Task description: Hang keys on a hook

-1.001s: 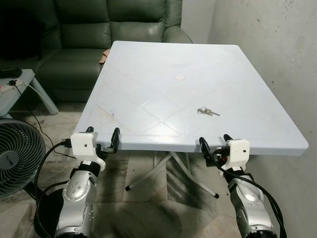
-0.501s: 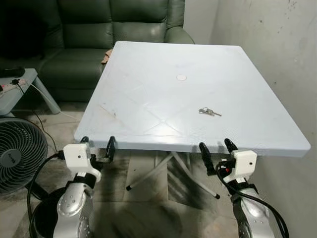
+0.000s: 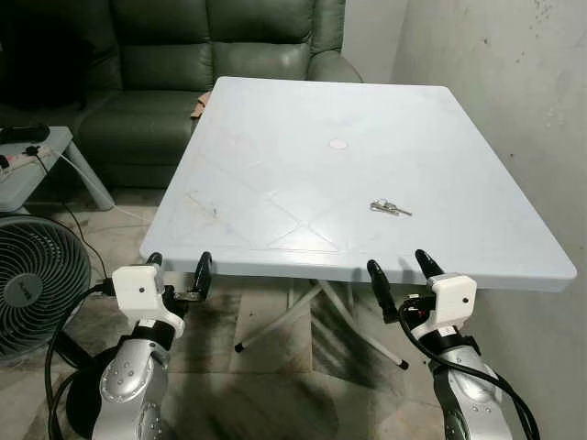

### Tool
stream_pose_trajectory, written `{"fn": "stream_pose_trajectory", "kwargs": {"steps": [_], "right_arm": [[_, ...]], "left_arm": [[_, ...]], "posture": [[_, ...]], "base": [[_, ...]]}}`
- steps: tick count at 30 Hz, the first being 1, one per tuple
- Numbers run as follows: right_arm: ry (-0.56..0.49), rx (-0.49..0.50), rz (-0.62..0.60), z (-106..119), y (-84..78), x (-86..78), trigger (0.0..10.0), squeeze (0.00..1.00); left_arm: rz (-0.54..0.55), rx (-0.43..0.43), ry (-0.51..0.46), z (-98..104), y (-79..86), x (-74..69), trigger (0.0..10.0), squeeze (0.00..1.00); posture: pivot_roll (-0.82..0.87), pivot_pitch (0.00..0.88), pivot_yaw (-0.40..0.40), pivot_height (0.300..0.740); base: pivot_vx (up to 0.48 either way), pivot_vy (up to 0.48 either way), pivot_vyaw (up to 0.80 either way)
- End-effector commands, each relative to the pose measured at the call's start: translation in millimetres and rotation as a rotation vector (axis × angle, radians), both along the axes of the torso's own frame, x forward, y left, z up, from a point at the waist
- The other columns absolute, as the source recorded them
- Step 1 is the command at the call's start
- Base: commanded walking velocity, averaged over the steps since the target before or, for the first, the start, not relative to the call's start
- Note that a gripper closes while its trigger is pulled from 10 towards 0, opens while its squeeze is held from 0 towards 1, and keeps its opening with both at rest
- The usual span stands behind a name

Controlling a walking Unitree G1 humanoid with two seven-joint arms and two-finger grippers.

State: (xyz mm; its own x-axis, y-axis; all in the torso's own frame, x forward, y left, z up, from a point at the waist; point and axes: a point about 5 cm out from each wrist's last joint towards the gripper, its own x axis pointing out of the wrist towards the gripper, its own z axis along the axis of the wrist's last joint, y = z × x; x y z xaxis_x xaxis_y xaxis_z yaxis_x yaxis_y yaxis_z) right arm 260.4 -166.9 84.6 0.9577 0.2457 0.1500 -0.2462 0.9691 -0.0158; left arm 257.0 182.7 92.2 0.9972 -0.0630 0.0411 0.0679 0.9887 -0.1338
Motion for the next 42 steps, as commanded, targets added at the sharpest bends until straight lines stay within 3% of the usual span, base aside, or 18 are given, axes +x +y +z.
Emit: {"fn": "stream_pose_trajectory", "kwargs": {"steps": [1,21,42], "right_arm": [[-0.016,0.001,0.007,6.1,2.7,2.7,10.0,0.00],[-0.012,-0.007,0.017,8.7,5.2,3.6,10.0,0.00],[-0.006,-0.003,0.017,8.7,7.6,3.8,10.0,0.00]], "left_arm": [[-0.016,0.030,0.009,2.2,-1.4,0.9,10.0,0.00],[-0.032,0.050,0.011,6.8,-4.2,8.2,10.0,0.00],[-0.049,0.035,0.005,10.6,-6.8,13.3,10.0,0.00]], "posture": [[0.04,0.000,0.002,0.740],[0.03,0.000,0.003,0.740],[0.03,0.000,0.008,0.740]], "base": [[0.000,0.000,0.00],[0.000,0.000,0.00],[0.375,0.000,0.00]]}}
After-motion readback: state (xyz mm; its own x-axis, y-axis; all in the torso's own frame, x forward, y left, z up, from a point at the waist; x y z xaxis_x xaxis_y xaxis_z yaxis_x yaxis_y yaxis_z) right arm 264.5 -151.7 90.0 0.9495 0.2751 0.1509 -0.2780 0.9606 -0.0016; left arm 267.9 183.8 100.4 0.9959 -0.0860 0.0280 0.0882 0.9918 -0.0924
